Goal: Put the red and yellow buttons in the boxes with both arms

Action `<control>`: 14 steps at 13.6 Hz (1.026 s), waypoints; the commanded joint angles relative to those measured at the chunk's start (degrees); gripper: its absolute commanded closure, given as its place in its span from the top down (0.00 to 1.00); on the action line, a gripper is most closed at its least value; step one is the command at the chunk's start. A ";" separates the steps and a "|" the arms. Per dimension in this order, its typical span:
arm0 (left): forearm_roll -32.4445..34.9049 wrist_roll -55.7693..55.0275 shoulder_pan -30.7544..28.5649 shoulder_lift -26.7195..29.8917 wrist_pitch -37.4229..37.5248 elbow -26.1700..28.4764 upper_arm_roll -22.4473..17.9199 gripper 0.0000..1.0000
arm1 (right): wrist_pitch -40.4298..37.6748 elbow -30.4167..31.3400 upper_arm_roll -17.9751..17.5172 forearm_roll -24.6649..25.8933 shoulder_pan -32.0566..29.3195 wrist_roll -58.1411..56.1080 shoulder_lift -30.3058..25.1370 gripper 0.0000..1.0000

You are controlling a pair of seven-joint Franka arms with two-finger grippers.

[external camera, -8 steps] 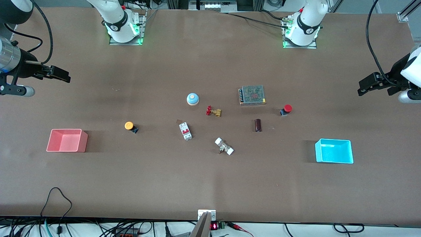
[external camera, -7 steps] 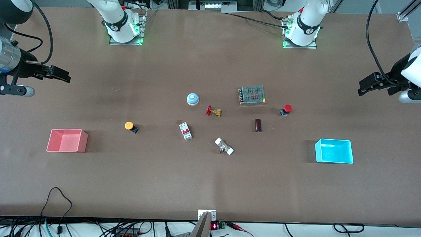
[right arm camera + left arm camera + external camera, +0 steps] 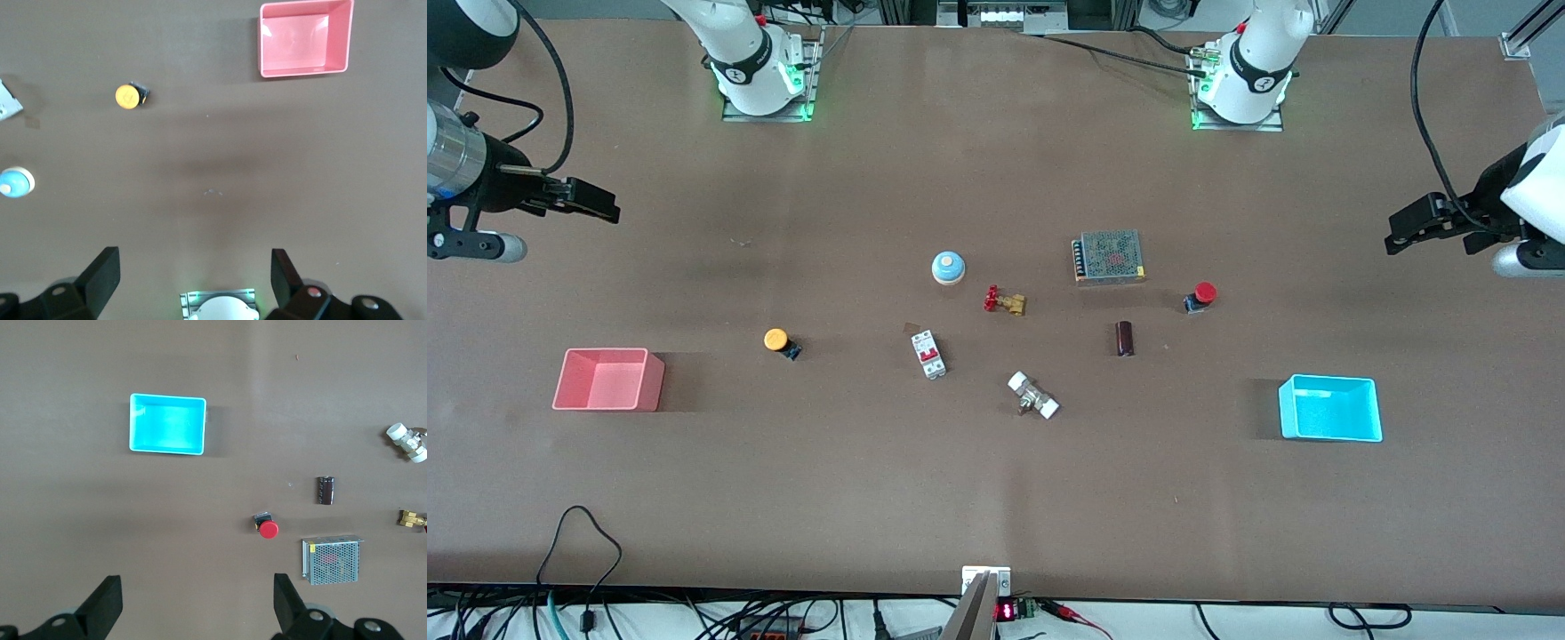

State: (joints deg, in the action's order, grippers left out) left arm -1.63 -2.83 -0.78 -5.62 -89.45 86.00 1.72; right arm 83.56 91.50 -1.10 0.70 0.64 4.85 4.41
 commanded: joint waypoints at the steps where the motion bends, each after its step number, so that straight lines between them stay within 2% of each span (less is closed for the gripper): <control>1: -1.80 0.37 -0.19 -3.94 -0.11 0.13 0.04 1.00 | -0.25 0.35 -0.66 -1.05 1.46 -1.34 1.47 1.00; 6: -1.97 0.28 5.96 -6.95 -7.03 8.89 0.12 1.00 | 8.45 1.48 -0.66 -2.19 4.63 1.91 5.60 1.00; 11: -3.37 0.20 7.02 -2.82 -17.04 28.04 1.79 1.00 | 20.57 10.80 -0.66 -2.28 5.25 2.26 5.34 1.00; 12: -4.25 0.20 7.98 -2.56 -18.98 29.99 1.71 1.00 | 23.29 12.64 -0.66 -2.54 5.42 3.83 5.26 1.00; 14: -3.91 0.37 9.39 -2.99 -19.62 29.92 1.44 1.00 | 29.61 16.50 -0.66 -2.63 6.65 8.57 4.99 1.00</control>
State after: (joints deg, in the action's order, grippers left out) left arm -4.85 -3.00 7.23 -11.62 -107.55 113.14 3.49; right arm 108.10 103.53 -1.87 -0.98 5.92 9.56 11.15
